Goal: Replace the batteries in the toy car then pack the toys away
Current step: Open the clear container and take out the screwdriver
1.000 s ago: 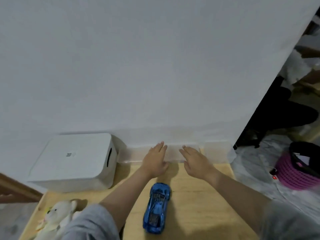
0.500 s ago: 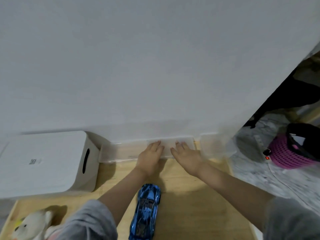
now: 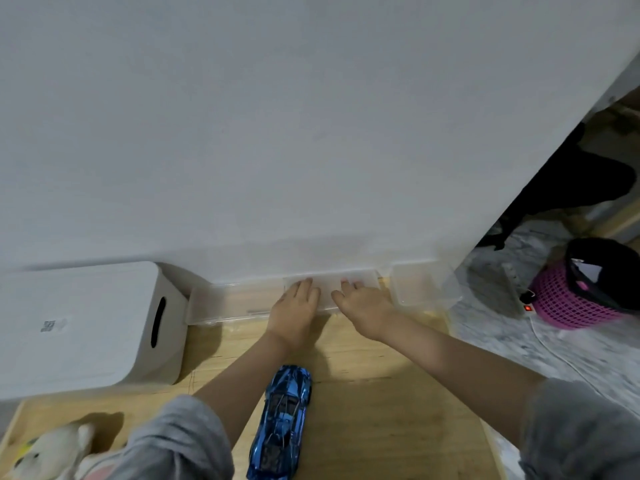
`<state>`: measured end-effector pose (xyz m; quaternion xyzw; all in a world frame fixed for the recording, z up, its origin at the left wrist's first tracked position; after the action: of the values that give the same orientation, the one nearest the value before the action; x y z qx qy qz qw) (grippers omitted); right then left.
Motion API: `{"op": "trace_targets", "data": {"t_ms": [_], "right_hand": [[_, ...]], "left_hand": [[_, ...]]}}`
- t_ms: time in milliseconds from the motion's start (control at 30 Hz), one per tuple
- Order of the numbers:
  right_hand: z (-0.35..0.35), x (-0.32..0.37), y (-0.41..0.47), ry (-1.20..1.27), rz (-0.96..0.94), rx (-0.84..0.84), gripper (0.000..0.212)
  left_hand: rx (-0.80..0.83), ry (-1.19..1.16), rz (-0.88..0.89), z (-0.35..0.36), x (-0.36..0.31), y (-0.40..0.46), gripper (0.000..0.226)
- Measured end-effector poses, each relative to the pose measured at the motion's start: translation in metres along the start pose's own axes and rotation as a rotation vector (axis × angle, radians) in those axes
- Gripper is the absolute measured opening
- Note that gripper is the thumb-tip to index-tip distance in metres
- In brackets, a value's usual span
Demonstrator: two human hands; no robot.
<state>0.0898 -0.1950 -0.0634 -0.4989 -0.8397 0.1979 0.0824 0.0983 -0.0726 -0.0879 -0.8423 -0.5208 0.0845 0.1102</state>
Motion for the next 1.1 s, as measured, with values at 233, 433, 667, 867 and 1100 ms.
{"op": "trace_targets", "data": {"t_ms": [233,433,667,867,1100], "right_hand": [[-0.027,-0.016,-0.002,0.180,0.016,-0.217,0.033],[-0.040,-0.032,-0.006,0.250,0.014,-0.523,0.039],[-0.061,-0.048,-0.004,0.274,0.092,-0.631,0.028],[-0.042,-0.033,-0.006,0.261,-0.026,-0.797,0.015],[0.022,-0.023,0.016,0.284,0.090,-0.188,0.031]], "left_hand": [[-0.173,0.109,-0.020,-0.011,0.001,0.008,0.075],[-0.307,0.268,0.009,-0.010,0.004,0.003,0.085],[-0.264,0.182,0.005,-0.009,0.015,-0.005,0.108],[-0.211,0.140,-0.041,-0.011,0.021,-0.005,0.125],[-0.196,0.152,-0.007,-0.006,0.030,-0.002,0.110]]}}
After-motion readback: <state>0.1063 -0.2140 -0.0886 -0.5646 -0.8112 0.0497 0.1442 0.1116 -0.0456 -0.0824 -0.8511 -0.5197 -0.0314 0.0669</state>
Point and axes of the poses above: each hand's wrist, its own y-axis towards the middle knuckle, its own z-axis out of the palm, x = y × z, the point moved 5 cm from there along y, towards the middle knuckle, and after that the axes turned 8 degrees about x, right-handed, at the moved point
